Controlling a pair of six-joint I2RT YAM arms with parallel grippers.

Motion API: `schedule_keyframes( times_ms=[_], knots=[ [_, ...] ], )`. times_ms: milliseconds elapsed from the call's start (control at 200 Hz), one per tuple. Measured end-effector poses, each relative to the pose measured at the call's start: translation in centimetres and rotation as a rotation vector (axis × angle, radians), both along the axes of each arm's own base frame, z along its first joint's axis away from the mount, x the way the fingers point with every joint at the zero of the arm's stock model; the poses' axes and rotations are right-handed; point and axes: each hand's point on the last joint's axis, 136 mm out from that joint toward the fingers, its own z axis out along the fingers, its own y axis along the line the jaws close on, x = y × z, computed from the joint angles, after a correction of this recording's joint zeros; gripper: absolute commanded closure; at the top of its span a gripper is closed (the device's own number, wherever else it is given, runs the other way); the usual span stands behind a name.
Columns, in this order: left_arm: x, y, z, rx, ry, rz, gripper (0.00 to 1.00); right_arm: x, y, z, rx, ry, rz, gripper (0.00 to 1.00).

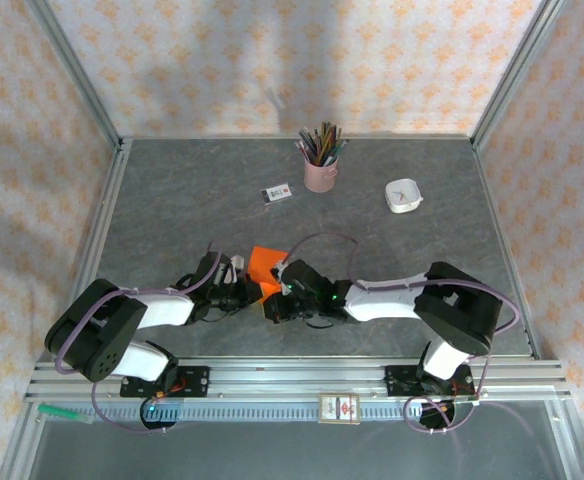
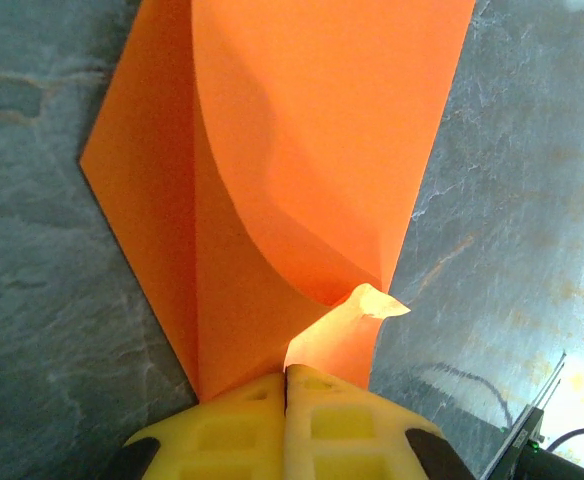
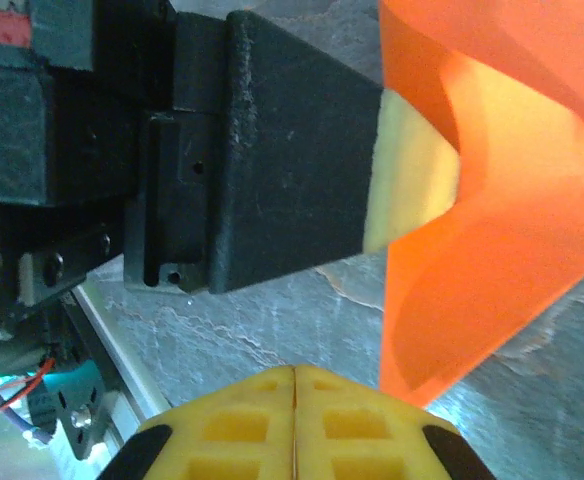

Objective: Fold a paper plane with a square sheet of paper (pick it up from the middle)
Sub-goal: Perform the third fold on the triangle at the bottom-center of the table.

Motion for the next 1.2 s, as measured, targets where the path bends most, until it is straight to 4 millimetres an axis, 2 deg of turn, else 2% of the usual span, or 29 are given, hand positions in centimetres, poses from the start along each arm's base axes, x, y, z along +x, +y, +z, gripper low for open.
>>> schedule_keyframes(
  times_ms=[400,541,946,1076,1196],
  knots=[
    [0.0,0.0,0.0,0.0,0.0,-0.001,0.95,0.4,0.3,-3.5,-0.061,0.043,-0.008,0.97],
    [0.0,0.0,0.0,0.0,-0.001,-0.001,0.95,0.3,0.1,-3.8,-0.054,0.048,-0.007,0.99],
    [0.0,0.0,0.0,0.001,-0.001,-0.001,0.95,-1.7,-2.0,-3.4,-0.053,0.087,-0.003,1.0],
    [0.0,0.0,0.0,0.002,-0.002,-0.003,0.96,-1.2,-1.6,-1.8,-0.004,0.084,-0.019,1.0],
    [0.0,0.0,0.0,0.002,-0.003,-0.003,0.96,-0.4,-1.4,-1.3,0.025,0.084,-0.041,1.0]
  ],
)
